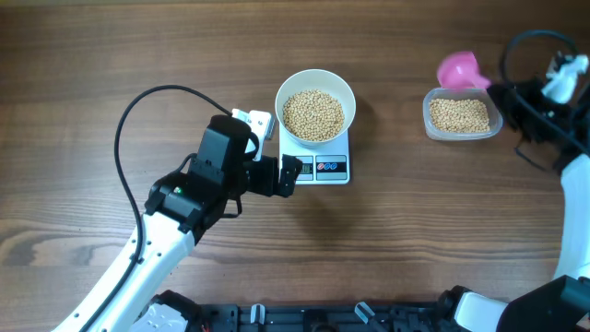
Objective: Scoop item into bowl and weigh 150g on scale
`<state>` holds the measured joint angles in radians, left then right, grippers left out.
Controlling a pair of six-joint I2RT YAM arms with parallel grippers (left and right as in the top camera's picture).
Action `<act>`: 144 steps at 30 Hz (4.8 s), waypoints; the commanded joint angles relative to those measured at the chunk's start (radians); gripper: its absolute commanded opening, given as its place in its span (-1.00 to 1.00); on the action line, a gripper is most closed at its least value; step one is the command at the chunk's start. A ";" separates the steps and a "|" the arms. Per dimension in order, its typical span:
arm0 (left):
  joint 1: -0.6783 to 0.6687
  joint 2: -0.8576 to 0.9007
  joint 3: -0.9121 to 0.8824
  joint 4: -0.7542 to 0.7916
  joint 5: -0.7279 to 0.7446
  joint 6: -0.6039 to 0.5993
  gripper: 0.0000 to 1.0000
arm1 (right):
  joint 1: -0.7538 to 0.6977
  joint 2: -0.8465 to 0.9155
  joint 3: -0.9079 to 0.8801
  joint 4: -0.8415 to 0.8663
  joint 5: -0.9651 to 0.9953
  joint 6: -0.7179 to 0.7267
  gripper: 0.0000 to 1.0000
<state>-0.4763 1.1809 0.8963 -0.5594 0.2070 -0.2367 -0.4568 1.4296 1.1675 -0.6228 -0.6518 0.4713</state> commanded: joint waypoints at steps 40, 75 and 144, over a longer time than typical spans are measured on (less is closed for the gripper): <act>-0.005 -0.008 0.000 0.002 -0.010 0.020 1.00 | 0.006 0.051 0.005 -0.185 0.498 -0.001 0.99; -0.005 -0.008 0.000 0.002 -0.010 0.020 1.00 | 0.006 -0.195 0.014 0.068 0.585 -0.262 0.99; -0.005 -0.008 0.000 0.002 -0.010 0.020 1.00 | 0.041 -0.304 0.000 -0.086 0.585 -0.266 0.99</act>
<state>-0.4763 1.1809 0.8963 -0.5598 0.2066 -0.2367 -0.4446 1.2068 1.1732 -0.6815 -0.0822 0.2283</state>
